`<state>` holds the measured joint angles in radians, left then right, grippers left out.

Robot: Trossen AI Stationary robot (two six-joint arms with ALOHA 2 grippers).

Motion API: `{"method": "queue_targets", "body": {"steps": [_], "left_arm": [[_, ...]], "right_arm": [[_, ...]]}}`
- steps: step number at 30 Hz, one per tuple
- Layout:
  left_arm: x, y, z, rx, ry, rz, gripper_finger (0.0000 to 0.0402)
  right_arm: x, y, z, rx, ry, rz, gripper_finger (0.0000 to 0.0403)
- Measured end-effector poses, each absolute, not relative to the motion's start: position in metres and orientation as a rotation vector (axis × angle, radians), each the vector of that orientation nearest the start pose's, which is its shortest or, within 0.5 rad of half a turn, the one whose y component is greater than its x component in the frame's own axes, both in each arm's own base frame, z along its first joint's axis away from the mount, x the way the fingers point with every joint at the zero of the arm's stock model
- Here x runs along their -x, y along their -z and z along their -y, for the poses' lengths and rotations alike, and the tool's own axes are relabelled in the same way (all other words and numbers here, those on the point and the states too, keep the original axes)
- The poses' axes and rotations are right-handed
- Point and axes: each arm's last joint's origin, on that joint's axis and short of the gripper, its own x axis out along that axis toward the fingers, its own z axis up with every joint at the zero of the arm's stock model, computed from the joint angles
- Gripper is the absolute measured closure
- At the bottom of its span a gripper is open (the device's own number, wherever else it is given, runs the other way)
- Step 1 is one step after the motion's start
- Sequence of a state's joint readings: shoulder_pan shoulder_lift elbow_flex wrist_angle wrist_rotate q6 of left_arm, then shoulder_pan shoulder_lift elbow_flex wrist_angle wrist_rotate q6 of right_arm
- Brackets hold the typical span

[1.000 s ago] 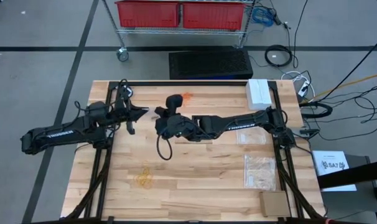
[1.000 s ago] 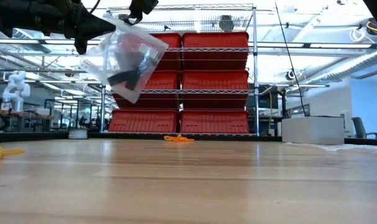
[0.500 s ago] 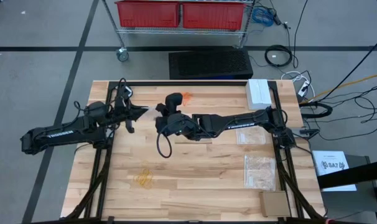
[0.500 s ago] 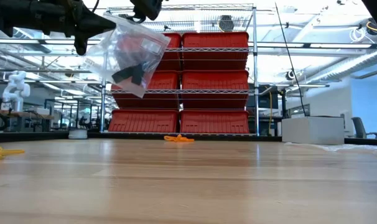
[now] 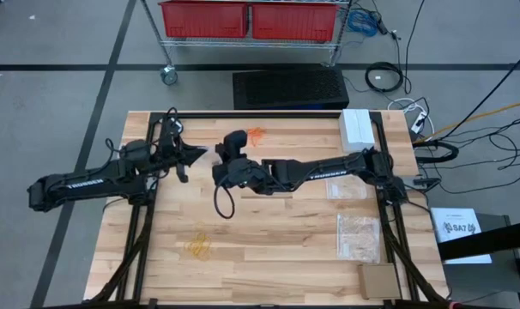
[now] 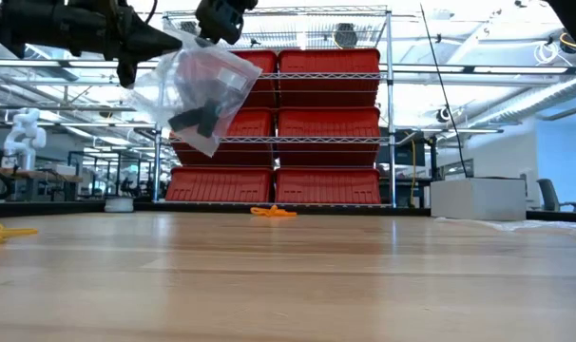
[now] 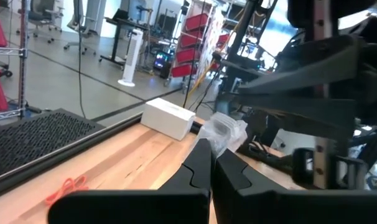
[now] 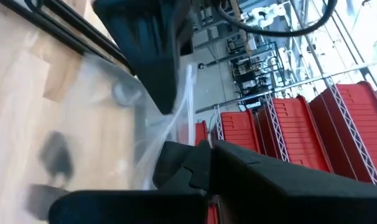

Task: Sort rubber bands
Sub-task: Put the black rubber band on the zip bag

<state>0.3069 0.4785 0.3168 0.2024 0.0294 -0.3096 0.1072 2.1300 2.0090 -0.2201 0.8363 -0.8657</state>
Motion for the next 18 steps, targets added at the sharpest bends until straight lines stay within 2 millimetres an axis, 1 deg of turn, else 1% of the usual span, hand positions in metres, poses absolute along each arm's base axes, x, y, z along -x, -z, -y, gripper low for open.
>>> {"method": "queue_targets", "body": {"steps": [6, 11, 18], "left_arm": [[-0.128, -0.249, -0.040, 0.300, -0.272, 0.081, 0.0401], [-0.128, -0.248, -0.040, 0.297, -0.277, 0.080, 0.0401], [-0.128, -0.248, -0.040, 0.297, -0.278, 0.079, 0.0401]], "right_arm": [[-0.490, -0.325, -0.038, 0.967, 0.519, -0.627, 0.0403], [-0.489, -0.318, -0.038, 0.891, 0.467, -0.643, 0.0403], [-0.489, -0.320, -0.039, 0.893, 0.474, -0.629, 0.0403]]}}
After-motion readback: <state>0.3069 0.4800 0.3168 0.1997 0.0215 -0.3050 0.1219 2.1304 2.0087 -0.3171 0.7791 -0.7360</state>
